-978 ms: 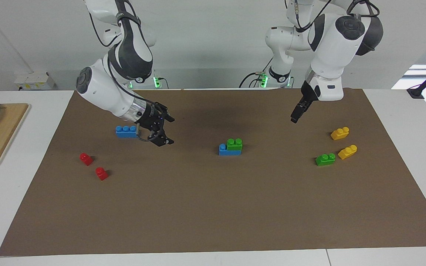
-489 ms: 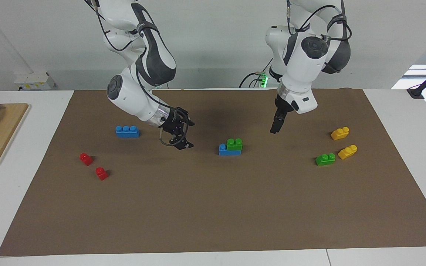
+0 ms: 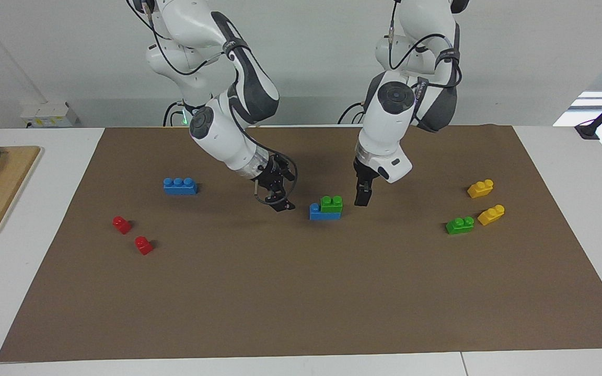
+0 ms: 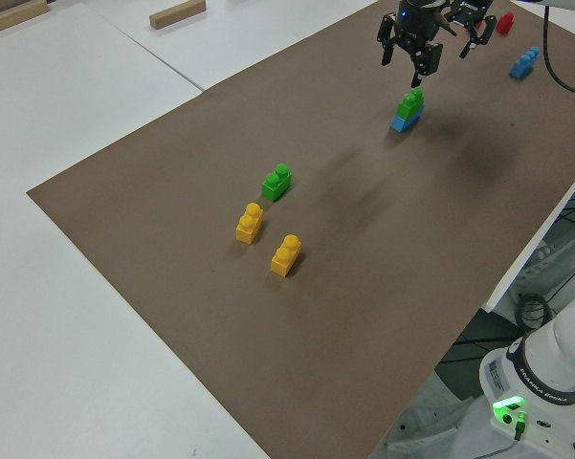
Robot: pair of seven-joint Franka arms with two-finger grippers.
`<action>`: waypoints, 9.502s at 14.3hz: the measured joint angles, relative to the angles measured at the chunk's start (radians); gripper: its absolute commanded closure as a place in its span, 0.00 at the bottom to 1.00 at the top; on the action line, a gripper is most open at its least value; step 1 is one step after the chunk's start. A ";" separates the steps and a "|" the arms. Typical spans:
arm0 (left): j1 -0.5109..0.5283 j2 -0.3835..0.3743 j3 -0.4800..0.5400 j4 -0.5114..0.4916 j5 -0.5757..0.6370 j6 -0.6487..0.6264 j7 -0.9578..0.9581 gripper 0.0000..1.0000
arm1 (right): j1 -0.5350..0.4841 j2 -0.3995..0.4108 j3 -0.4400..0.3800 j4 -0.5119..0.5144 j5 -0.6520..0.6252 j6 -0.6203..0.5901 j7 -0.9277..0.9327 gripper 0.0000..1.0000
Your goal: Remove green block with left arm and hold with right
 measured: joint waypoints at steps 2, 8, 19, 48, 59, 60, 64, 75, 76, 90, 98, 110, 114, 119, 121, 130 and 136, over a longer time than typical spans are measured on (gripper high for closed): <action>-0.009 0.013 0.000 -0.006 0.000 0.033 -0.048 0.00 | 0.018 0.017 0.000 -0.010 0.000 0.038 0.000 0.00; -0.057 0.029 0.000 -0.030 0.016 0.055 -0.142 0.00 | 0.065 0.082 0.000 -0.015 0.000 0.135 0.000 0.00; -0.107 0.108 0.013 -0.023 0.045 0.088 -0.320 0.00 | 0.113 0.148 0.000 -0.015 0.000 0.241 0.000 0.00; -0.131 0.112 0.004 -0.103 0.045 0.196 -0.432 0.03 | 0.192 0.216 0.000 0.001 0.001 0.365 0.001 1.00; -0.134 0.102 0.012 -0.123 0.060 0.210 -0.423 1.00 | 0.200 0.217 0.002 0.000 0.001 0.373 0.014 1.00; -0.134 0.100 0.014 -0.123 0.064 0.206 -0.402 1.00 | 0.202 0.217 0.002 0.000 0.001 0.374 0.014 1.00; -0.132 0.053 0.018 -0.112 0.065 0.139 -0.329 1.00 | 0.203 0.217 0.001 -0.001 0.001 0.385 0.014 1.00; 0.115 -0.149 0.030 -0.154 0.064 -0.113 0.497 1.00 | 0.169 0.197 -0.020 0.058 -0.006 0.286 0.015 1.00; 0.145 -0.149 0.030 -0.159 0.064 -0.119 0.608 1.00 | 0.140 0.176 -0.024 0.068 -0.029 0.233 0.015 1.00; 0.500 -0.232 0.032 -0.459 0.063 0.094 1.720 1.00 | -0.511 -0.014 -0.031 0.044 -0.131 -0.319 -0.525 1.00; 0.501 -0.236 0.030 -0.628 0.063 0.338 1.760 1.00 | -0.546 -0.051 -0.030 -0.140 -0.131 -0.193 -0.578 1.00; 0.501 -0.230 0.026 -0.686 0.063 0.439 1.785 0.58 | -0.580 0.003 -0.028 -0.186 -0.129 -0.116 -0.683 1.00; 0.501 -0.228 0.026 -0.701 0.063 0.446 1.797 0.17 | -0.580 0.010 -0.027 -0.186 -0.128 -0.114 -0.691 1.00; 0.501 -0.228 0.026 -0.684 0.063 0.441 1.802 0.00 | -0.580 0.018 -0.027 -0.195 -0.128 -0.093 -0.707 1.00; 0.501 -0.231 0.024 -0.647 0.063 0.398 1.802 0.00 | -0.580 0.018 -0.027 -0.197 -0.128 -0.088 -0.709 1.00; 0.501 -0.263 0.017 -0.382 0.063 0.082 1.802 0.00 | -0.580 0.018 -0.026 -0.195 -0.128 -0.086 -0.711 0.17; 0.501 -0.300 0.001 -0.251 0.063 -0.088 1.803 0.00 | -0.580 -0.010 -0.026 -0.153 -0.124 -0.146 -0.690 0.05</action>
